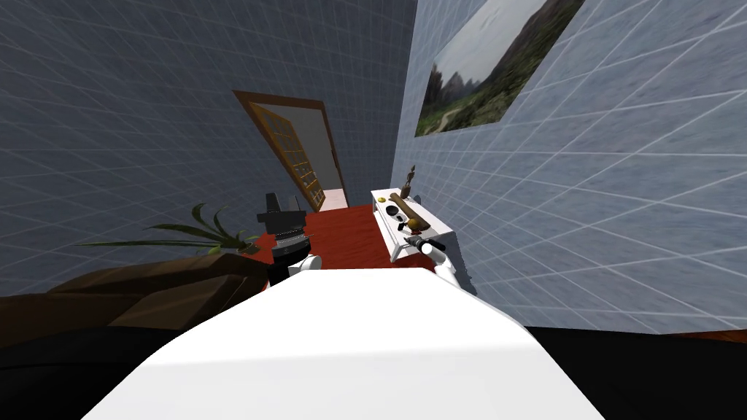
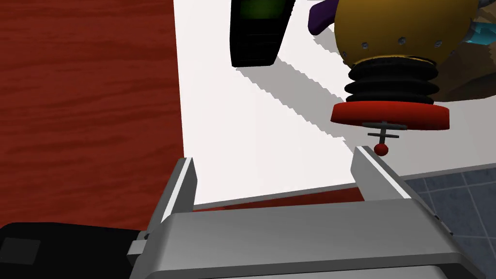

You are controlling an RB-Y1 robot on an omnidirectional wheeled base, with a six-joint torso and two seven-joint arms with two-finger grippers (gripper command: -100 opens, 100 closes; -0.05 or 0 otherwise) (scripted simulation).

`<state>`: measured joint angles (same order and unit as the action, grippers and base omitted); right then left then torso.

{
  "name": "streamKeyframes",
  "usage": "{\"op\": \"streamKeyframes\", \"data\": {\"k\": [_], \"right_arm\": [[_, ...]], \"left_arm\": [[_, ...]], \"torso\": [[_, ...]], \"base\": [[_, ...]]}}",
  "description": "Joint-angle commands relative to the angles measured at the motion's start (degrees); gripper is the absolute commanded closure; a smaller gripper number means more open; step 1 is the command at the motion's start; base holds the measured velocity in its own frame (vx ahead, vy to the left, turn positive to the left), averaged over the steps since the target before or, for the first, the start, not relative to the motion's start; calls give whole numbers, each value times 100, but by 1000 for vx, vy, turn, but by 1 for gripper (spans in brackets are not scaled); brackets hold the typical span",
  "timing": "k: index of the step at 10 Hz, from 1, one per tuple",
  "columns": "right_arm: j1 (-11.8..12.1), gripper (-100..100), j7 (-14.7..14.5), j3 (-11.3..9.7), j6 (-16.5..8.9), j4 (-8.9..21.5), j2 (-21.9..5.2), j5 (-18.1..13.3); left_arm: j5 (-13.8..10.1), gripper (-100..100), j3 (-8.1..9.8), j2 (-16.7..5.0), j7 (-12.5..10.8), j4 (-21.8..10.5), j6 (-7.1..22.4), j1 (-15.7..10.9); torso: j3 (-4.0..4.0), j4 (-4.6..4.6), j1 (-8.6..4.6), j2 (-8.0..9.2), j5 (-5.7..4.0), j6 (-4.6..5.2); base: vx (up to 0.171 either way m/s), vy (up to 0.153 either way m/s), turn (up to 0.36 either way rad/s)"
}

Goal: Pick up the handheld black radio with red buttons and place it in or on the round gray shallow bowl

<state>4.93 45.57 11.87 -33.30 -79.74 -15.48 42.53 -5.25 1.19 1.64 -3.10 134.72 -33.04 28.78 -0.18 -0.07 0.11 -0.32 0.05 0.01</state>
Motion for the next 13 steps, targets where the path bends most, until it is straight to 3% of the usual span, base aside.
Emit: {"op": "streamKeyframes", "data": {"k": [1, 10, 12, 13], "right_arm": [[-105, -100, 182, 59, -286, 172, -59, 158], [-561, -100, 735, 285, -1341, 637, -446, 842], [-578, -100, 724, 283, -1324, 648, -446, 841], [-585, 0, 735, 285, -1338, 645, -448, 845]], "left_arm": [[0, 0, 0, 0, 0, 0, 0, 0], [0, 0, 0, 0, 0, 0, 0, 1], [0, 0, 0, -1, 0, 0, 0, 1], [0, 0, 0, -1, 0, 0, 0, 0]], "torso": [[0, 0, 0, 0, 0, 0], [-16, -6, -7, -26, -1, -2], [-26, -10, -13, -44, -2, -3], [-9, -5, -18, -11, -4, -1]], "base": [[122, 66, -101], [145, 37, -56], [139, 9, 5], [16, 1, 1]]}}
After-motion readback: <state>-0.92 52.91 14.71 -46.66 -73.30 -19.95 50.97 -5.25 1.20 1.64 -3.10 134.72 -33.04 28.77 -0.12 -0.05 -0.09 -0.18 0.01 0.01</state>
